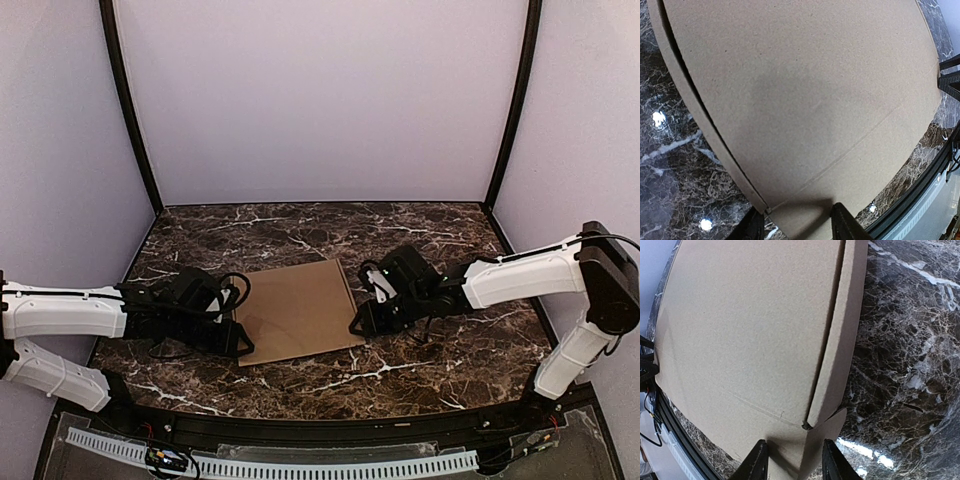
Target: Fold the paper box
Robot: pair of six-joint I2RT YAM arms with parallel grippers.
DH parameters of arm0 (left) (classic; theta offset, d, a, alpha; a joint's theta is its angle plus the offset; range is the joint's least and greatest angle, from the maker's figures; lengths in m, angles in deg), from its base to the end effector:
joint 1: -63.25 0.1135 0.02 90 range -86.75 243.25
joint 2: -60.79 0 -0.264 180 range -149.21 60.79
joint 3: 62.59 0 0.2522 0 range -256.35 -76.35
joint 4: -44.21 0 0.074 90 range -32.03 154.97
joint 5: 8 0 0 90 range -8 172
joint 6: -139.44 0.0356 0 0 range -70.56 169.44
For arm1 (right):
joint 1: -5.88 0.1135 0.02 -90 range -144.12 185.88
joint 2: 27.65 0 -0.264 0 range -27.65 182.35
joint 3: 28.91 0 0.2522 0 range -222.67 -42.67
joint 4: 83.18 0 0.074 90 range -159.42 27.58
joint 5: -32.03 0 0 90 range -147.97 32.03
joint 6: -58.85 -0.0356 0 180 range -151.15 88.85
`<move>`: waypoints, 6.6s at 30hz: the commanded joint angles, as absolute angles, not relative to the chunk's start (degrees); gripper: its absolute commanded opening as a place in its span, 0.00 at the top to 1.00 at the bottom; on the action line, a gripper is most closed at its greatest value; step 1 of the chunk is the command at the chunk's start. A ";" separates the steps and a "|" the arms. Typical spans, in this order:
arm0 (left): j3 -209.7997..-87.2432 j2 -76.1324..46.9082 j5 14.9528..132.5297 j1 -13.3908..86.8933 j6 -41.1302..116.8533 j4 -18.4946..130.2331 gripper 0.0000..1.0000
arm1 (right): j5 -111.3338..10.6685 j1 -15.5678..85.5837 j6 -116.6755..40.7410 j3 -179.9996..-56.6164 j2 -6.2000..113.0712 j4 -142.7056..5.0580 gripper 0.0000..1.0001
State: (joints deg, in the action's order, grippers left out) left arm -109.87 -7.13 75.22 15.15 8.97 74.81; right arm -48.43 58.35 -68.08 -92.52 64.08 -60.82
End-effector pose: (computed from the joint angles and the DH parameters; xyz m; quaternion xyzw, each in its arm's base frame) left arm 0.1473 -0.1705 0.1840 0.0822 0.9383 -0.2712 0.1982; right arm 0.1902 0.2572 0.1743 -0.1547 0.9254 0.2926 0.1844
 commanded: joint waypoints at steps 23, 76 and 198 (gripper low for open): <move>-110.43 -6.35 75.59 15.36 9.77 76.44 0.55 | -45.61 58.19 -70.80 -93.04 64.91 -65.08 0.56; -110.18 -6.33 76.85 15.38 10.39 77.42 0.55 | -51.33 59.15 -68.69 -94.53 67.70 -61.46 0.64; -128.99 -29.81 85.95 16.23 25.18 82.41 0.64 | -62.35 62.13 -66.01 -101.29 65.42 -50.12 1.00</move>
State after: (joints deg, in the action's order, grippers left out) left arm -131.64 -28.42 89.95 16.60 26.07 78.90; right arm -60.17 61.15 -66.79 -99.62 67.05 -54.02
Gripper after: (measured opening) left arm 0.364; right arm 0.003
